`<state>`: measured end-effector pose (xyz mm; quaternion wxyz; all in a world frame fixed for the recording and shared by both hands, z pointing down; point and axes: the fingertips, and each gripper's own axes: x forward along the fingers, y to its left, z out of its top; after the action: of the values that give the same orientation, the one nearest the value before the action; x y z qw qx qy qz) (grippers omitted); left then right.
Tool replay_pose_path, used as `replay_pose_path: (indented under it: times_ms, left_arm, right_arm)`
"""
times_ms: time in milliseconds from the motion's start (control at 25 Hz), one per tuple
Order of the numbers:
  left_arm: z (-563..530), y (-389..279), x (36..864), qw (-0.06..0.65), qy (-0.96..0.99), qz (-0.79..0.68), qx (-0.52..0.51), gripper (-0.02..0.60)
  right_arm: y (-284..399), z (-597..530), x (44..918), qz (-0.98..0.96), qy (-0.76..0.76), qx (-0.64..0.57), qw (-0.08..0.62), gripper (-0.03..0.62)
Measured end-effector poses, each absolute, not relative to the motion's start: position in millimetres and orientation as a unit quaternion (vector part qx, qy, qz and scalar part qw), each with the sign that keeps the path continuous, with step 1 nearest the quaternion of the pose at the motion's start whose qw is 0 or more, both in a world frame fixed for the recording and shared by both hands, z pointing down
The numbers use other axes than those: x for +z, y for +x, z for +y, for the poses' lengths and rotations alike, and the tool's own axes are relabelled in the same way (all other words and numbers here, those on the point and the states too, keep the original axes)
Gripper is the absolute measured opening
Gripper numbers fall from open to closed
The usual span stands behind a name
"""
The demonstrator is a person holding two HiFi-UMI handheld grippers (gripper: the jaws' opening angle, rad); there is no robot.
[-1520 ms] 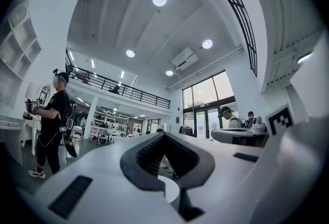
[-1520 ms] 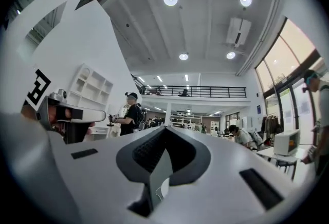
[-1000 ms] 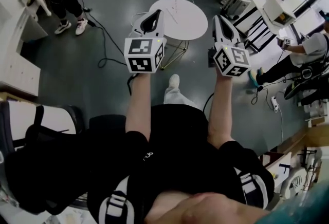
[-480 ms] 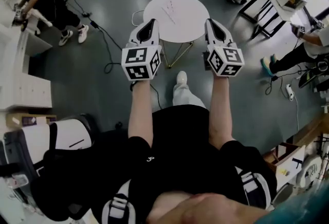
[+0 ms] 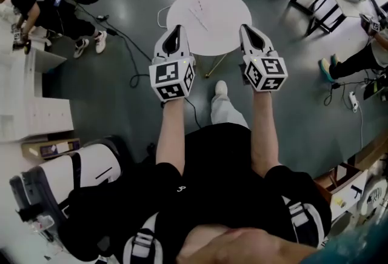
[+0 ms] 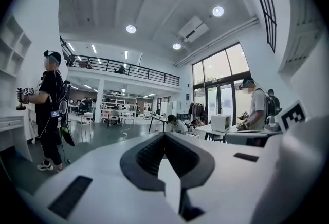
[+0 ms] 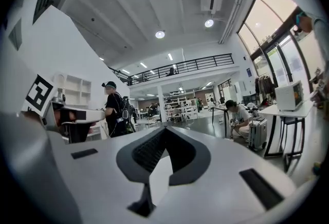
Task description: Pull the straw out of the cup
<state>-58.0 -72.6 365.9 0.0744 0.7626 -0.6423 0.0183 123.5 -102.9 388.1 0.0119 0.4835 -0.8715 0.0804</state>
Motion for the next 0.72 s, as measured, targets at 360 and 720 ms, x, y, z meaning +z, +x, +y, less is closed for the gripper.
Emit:
replay_pose_path:
  times_ms: [360, 720]
  left_arm:
    - [-194.2, -49.4, 411.8, 0.126, 0.746, -0.652, 0.048, 0.006]
    - [-274.7, -66.8, 432.5, 0.163, 0.709, -0.683, 0.073, 0.006]
  right_arm:
    - [95.5, -212.2, 393.3, -0.914, 0.403, 0.026, 0.050, 0.015]
    - [83.7, -309.9, 399.4, -0.927, 0.368, 0.037, 0.067, 0.015]
